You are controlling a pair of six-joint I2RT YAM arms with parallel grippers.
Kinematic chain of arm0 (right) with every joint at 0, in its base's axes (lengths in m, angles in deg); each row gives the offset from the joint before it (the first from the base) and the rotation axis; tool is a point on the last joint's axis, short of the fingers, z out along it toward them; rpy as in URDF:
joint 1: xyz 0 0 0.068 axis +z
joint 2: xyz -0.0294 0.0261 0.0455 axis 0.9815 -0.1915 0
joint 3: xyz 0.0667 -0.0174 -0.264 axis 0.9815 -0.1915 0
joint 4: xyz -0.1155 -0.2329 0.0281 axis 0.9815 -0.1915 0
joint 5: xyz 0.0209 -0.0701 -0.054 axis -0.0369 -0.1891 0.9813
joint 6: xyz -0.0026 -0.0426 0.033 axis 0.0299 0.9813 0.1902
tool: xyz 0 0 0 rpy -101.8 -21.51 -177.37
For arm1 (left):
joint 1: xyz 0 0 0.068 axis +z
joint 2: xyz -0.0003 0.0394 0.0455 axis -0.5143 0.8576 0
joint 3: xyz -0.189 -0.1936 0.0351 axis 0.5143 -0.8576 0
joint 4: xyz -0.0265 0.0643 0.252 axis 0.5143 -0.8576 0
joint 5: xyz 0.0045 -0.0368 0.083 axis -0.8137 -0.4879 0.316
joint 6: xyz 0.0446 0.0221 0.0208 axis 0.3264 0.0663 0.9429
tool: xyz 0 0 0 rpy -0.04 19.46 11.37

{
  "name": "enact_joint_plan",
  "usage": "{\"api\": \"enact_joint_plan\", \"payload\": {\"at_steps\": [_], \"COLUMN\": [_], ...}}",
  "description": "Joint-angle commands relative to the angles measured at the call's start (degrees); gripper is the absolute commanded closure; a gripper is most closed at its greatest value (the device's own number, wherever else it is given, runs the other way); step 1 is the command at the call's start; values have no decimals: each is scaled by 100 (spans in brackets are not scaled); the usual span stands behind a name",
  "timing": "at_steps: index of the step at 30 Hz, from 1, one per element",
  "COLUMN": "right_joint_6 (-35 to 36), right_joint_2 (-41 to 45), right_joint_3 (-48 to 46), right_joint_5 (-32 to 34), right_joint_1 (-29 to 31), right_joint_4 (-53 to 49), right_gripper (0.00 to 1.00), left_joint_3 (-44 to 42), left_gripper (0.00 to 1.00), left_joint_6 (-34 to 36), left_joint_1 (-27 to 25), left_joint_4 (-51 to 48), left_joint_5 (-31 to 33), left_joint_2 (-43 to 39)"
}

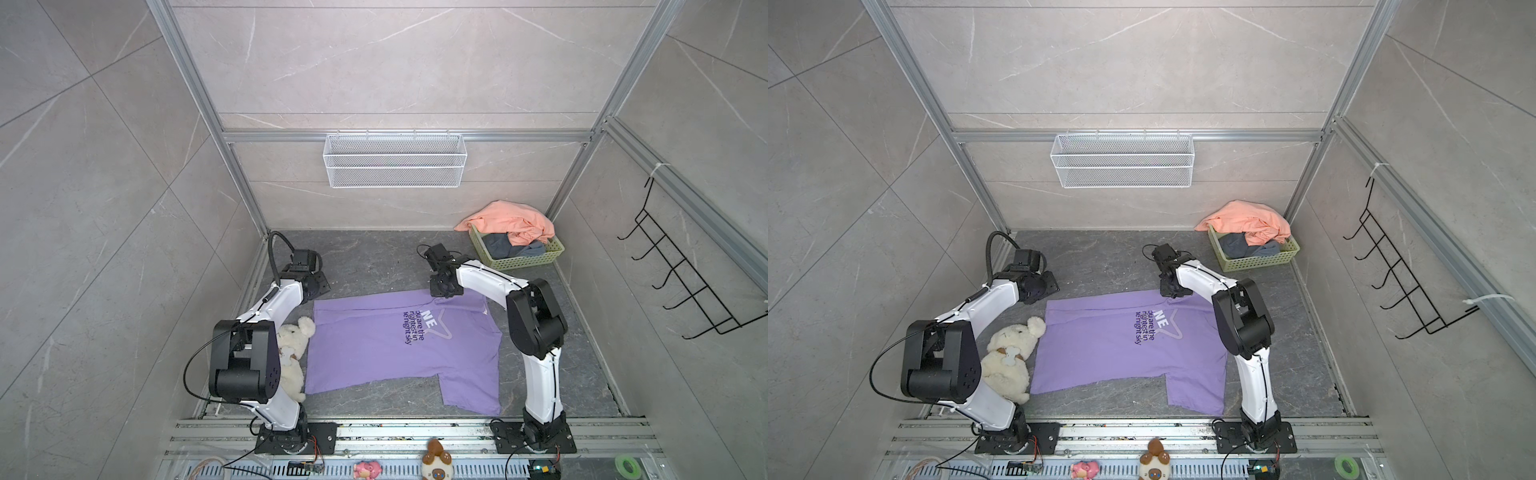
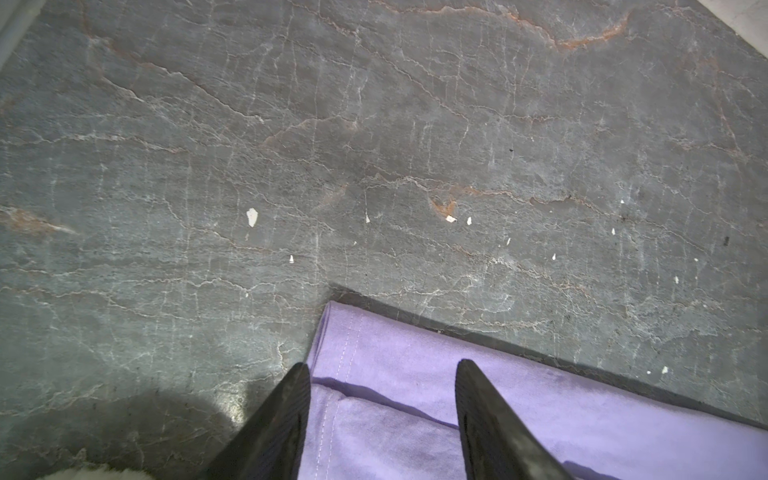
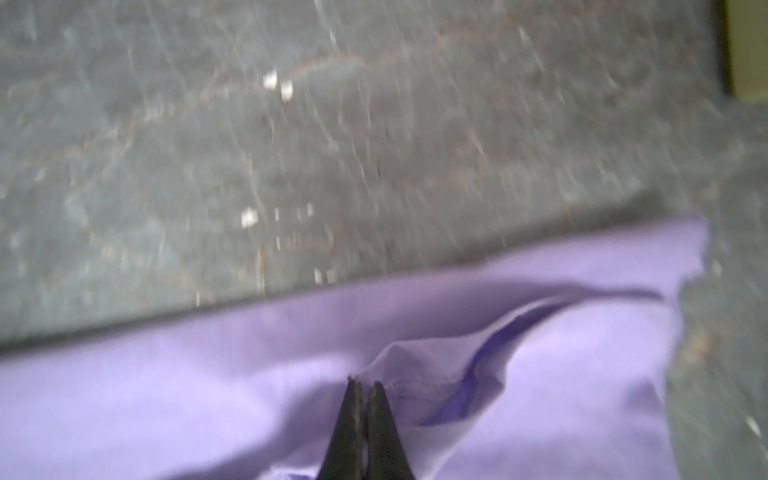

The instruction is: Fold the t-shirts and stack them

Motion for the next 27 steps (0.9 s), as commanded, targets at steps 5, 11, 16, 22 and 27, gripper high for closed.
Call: {"api": "enact_joint_plan", "payload": {"at_steps": [5, 11, 16, 22, 27], "right_joint_6": [-848, -1510, -2109, -2482, -2158], "right_joint_2": [820, 1130, 1317, 1719, 1734], "right_joint_3": [-906, -1479, -1918, -2031, -1471], "right_joint_5": [401, 733, 897, 1216, 1593], "right_joint_1": [601, 1029, 1316, 1565, 1510], "right_joint_4": [-169, -183, -229, -426, -413], "right_gripper": [100, 100, 88, 53, 45], "left_joint_3": [-103, -139, -239, -439, -451], "left_gripper": [41, 41, 41, 41, 41], "left_joint_6": [271, 470, 529, 538, 551], "left_joint_1": [-6, -6, -6, -6, -3], "left_joint_4": [-68, -111, -113, -129, -143], "left_joint_5": [-307, -517, -667, -727, -666], "left_joint_2": [-209, -211, -209, -288, -323]}}
